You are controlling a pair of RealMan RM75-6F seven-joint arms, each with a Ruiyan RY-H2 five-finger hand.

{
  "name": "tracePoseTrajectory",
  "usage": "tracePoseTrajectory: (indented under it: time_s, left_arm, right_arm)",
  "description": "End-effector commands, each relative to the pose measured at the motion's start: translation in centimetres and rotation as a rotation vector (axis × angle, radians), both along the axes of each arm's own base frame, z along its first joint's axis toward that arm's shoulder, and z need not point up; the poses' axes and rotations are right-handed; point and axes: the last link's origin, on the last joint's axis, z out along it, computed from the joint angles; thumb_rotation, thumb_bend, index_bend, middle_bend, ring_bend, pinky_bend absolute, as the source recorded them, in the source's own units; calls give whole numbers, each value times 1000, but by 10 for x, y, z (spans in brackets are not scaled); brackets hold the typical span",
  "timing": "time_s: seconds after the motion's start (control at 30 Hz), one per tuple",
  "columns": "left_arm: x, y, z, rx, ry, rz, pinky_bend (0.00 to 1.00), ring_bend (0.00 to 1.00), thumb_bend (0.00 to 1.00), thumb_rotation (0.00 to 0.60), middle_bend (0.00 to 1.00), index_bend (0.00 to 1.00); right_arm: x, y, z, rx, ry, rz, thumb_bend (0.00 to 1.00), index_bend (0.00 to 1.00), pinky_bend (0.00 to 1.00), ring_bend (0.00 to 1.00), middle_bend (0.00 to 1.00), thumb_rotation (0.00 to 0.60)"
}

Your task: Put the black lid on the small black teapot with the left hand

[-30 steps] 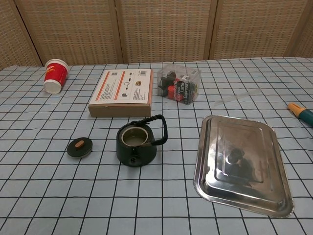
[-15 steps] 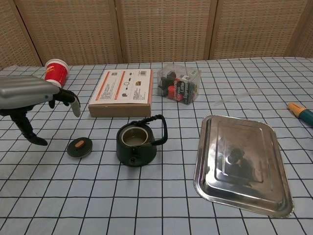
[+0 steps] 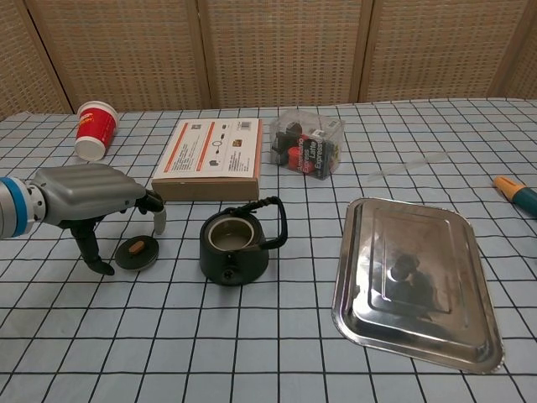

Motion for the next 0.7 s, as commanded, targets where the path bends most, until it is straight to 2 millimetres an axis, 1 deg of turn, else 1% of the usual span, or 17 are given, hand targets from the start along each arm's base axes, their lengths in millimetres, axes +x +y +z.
tracePoseTrajectory:
  time_s: [0.03,0.17,0.33,0.4,0.57,0.7]
  left_arm:
    - [1,0,-7,-5,-1,1,328,244,88,600,219,329]
    - [4,0,-13,-8,8,-13,403,326,89,600,285,365]
    - [1,0,-17,7,35,-25,469,391,89,600,357,405]
    - [1,0,-17,9,33,-18,506,428,94,600,401,440]
    - [3,1,-13,33,23,-23,524,451,102,600,430,477]
    - [7,3,-2,60,-3,-31,524,453,101,600,433,481]
  right_arm:
    - [0,0,0,-1,-1,-2,0,0,0,0,0,600]
    - [-1,0,1,-5,-5,-6,0,0,0,0,0,600]
    - [-3,-1,3,-8,-9,-9,0,0,0,0,0,600]
    - [-3,-1,3,-9,-11,-9,0,0,0,0,0,600]
    - [-3,-1,4,-10,-16,-9,0,0,0,0,0,600]
    - [-3,-1,4,-9,-18,-9,0,0,0,0,0,600]
